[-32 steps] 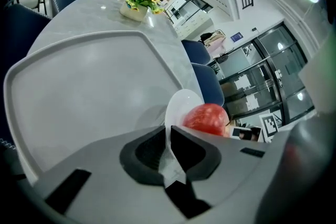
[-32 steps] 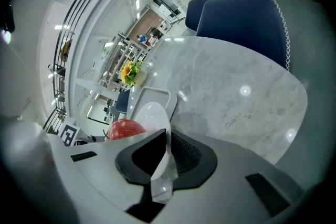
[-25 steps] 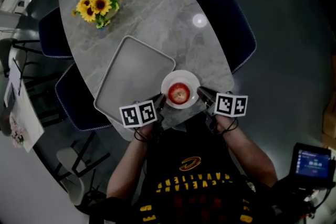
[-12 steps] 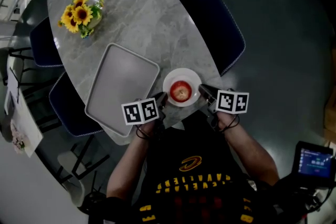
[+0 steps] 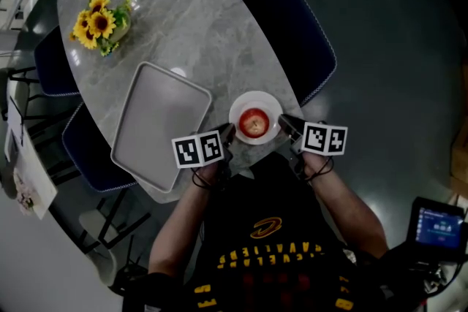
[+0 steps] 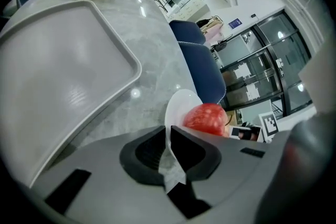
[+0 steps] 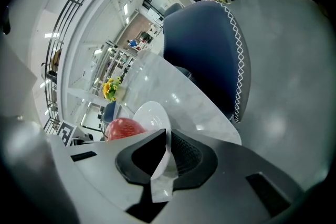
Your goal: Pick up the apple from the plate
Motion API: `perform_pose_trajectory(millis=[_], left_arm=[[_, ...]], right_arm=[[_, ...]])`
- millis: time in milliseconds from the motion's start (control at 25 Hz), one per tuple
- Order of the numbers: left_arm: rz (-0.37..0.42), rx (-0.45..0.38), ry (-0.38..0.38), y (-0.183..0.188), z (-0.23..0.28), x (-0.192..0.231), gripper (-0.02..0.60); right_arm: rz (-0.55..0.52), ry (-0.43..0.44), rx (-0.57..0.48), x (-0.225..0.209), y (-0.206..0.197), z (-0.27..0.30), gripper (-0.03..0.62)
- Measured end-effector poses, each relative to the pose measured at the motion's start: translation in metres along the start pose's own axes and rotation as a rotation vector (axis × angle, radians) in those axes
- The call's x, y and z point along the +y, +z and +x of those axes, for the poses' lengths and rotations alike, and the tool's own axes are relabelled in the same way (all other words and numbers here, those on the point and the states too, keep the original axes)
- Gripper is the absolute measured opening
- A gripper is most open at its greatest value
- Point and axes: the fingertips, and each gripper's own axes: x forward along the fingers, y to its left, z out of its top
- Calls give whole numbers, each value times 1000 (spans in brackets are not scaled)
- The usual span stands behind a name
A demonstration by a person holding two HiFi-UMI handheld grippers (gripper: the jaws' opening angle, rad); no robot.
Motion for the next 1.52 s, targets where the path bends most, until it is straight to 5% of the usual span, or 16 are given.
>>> perform_pose_trajectory(millis=[1520], left_arm=[[-14,34,30,-7,28,6,34]], right_arm=[[-3,-31,42,-26,-2,9,40]])
